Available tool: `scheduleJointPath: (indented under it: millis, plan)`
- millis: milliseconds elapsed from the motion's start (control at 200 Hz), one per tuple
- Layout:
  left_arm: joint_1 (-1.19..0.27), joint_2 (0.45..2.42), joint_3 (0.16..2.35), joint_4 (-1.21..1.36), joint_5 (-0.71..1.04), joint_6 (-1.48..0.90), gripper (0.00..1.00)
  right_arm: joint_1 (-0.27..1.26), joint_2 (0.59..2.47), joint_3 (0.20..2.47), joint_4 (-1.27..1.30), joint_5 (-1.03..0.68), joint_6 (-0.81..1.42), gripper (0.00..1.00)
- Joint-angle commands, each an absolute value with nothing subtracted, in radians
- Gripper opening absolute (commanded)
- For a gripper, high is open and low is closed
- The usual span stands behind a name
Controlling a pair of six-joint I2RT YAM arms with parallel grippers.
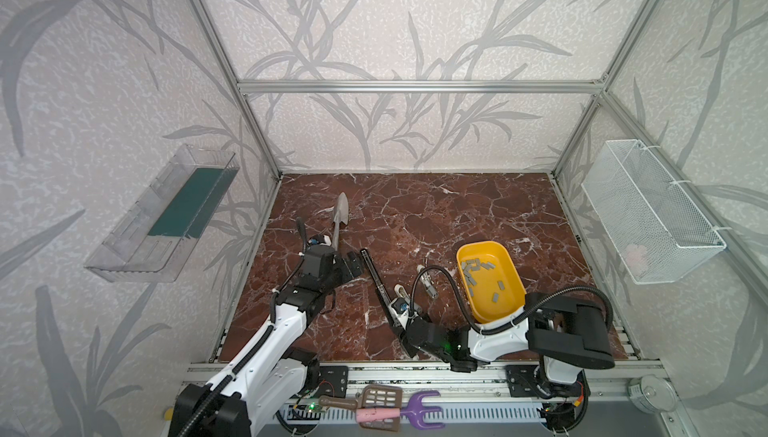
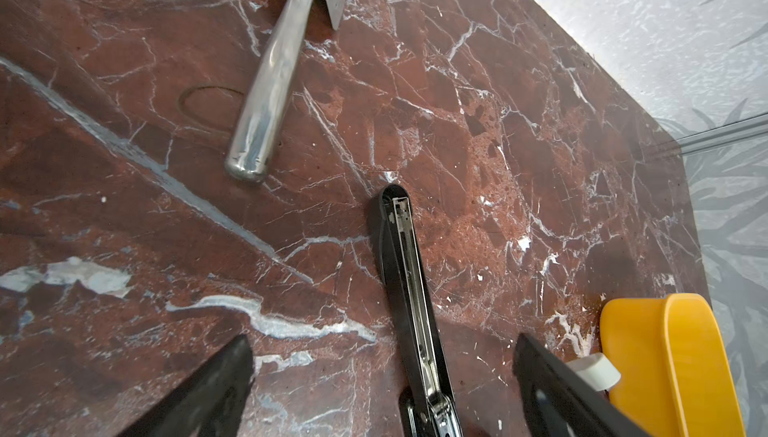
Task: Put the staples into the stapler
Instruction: 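Move the right gripper over the black stapler channel while the left gripper shifts toward it, then swing the left gripper over the black stapler's raised top arm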
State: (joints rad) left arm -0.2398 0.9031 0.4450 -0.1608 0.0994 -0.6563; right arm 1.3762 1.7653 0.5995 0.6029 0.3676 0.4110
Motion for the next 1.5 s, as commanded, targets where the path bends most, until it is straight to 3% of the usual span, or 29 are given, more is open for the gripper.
scheduleJointPath:
  millis: [0, 170, 320, 595, 940, 1340, 1495]
  plan:
    - [-0.235, 0.852, 0.415, -0.139, 0.1, -0.624, 0.99, 1.377, 1.787, 0.57, 0.717, 0.402, 0.392, 0.41]
    - [-0.235, 0.809, 0.404, -0.155, 0.085, -0.616, 0.99, 1.382, 1.797, 0.536, 0.8, 0.459, 0.391, 0.41]
    - [-0.235, 0.804, 0.392, -0.144, 0.09, -0.617, 0.99, 1.4, 1.81, 0.525, 0.857, 0.502, 0.339, 0.31]
    - [-0.235, 0.815, 0.393, -0.11, 0.117, -0.6, 0.99, 1.411, 1.859, 0.483, 1.023, 0.551, 0.294, 0.35]
    - [-0.235, 0.781, 0.373, -0.098, 0.117, -0.601, 0.99, 1.411, 1.901, 0.486, 1.065, 0.541, 0.303, 0.27]
    - [-0.235, 0.784, 0.36, -0.071, 0.145, -0.609, 0.99, 1.414, 1.89, 0.48, 1.067, 0.552, 0.299, 0.24]
    - [-0.235, 0.79, 0.328, -0.022, 0.168, -0.633, 0.99, 1.414, 1.89, 0.48, 1.069, 0.546, 0.314, 0.09]
